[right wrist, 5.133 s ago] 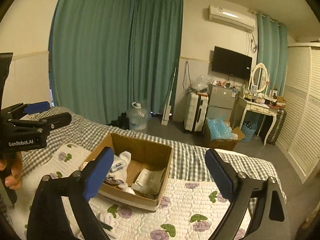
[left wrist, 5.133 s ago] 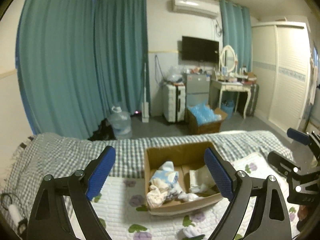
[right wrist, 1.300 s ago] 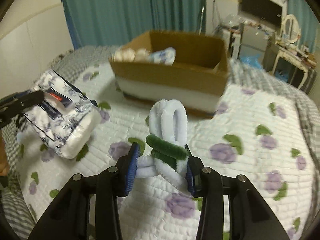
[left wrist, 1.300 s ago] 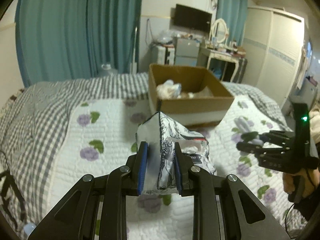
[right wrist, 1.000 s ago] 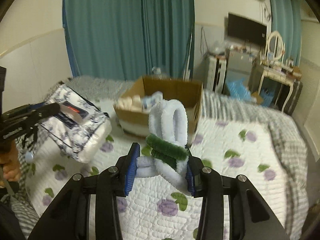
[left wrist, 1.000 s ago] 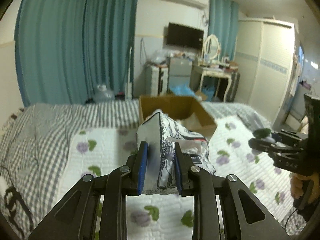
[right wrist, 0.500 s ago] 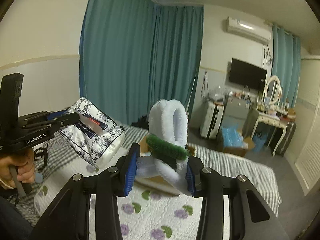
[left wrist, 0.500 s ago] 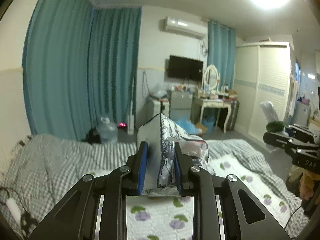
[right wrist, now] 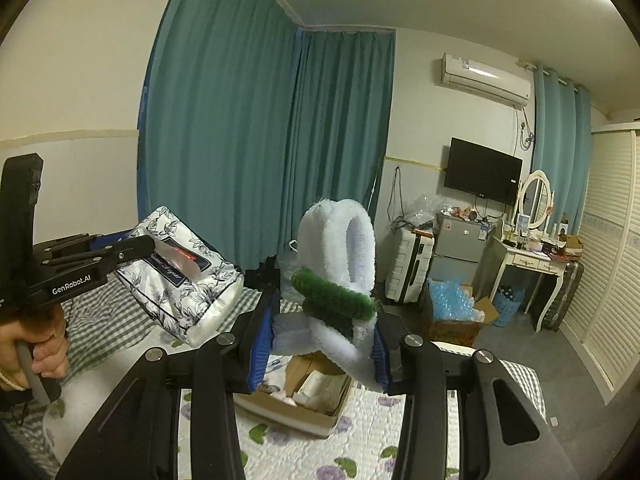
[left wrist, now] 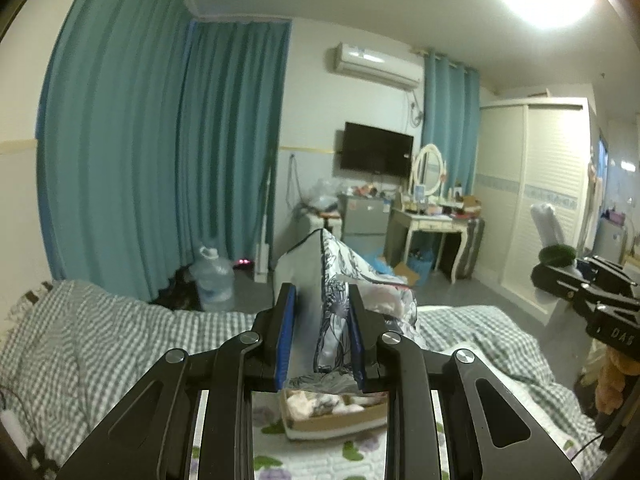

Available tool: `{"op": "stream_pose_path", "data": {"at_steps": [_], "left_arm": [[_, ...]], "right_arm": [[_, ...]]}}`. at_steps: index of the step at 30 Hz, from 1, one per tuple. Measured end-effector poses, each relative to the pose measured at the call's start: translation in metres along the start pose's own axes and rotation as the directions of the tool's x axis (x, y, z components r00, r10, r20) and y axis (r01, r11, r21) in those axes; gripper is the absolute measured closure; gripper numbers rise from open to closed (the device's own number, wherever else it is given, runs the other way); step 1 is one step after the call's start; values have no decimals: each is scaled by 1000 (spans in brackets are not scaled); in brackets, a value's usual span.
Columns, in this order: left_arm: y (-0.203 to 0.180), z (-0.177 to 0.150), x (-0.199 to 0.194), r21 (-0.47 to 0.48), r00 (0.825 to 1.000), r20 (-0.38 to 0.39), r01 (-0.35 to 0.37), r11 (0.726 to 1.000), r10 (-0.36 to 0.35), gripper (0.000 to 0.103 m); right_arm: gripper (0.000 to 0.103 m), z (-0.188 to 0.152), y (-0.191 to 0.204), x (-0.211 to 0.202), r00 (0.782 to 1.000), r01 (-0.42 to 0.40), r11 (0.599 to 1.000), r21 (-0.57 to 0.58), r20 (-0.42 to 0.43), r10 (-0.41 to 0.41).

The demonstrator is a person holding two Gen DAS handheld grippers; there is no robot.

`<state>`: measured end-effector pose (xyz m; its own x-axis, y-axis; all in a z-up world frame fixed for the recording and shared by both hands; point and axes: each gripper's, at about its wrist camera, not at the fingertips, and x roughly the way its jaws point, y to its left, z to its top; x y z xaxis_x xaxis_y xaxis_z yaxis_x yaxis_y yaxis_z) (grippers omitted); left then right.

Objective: Organize soft objects
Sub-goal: 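Lift the tissue pack and bunny and carry both over the box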

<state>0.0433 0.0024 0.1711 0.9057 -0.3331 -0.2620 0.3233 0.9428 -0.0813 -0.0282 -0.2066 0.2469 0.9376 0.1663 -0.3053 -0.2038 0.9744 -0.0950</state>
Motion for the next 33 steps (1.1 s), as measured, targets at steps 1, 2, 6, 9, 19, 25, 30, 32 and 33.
{"op": "stream_pose_path", "data": {"at_steps": [1, 2, 6, 9, 19, 25, 30, 32, 33], "left_arm": [[-1, 0, 6, 3, 1000, -2, 0, 1000, 0, 80], [-2, -1, 15, 9, 1000, -5, -1, 1000, 1, 80], [-3, -7, 48, 27, 1000, -21, -14, 1000, 15, 80], [-2, -16, 74, 34, 999, -48, -22, 999, 23, 80], [-1, -52, 159, 57, 984, -164, -61, 997, 70, 80], [0, -85, 196, 87, 962, -257, -71, 994, 91, 79], [-11, -102, 212, 149, 950, -297, -51, 988, 94, 79], [-16, -106, 217, 175, 945, -312, -43, 984, 97, 79], [-17, -109, 221, 180, 941, -324, -39, 983, 96, 79]], "right_arm": [[62, -2, -1, 8, 1000, -1, 1000, 1, -3, 1], [62, -4, -4, 20, 1000, -5, 1000, 2, -9, 5], [62, -14, -12, 60, 999, -19, 1000, 13, -35, 19], [62, -26, -15, 93, 997, -28, 999, 22, -67, 30], [61, -85, -27, 195, 974, -57, 997, 53, -218, 68], [61, -116, -24, 241, 943, -87, 995, 38, -319, 95], [61, -141, -17, 270, 905, -112, 993, 35, -409, 117], [61, -149, -14, 278, 891, -106, 994, 23, -442, 105], [61, -152, -14, 280, 887, -103, 994, 21, -450, 101]]}}
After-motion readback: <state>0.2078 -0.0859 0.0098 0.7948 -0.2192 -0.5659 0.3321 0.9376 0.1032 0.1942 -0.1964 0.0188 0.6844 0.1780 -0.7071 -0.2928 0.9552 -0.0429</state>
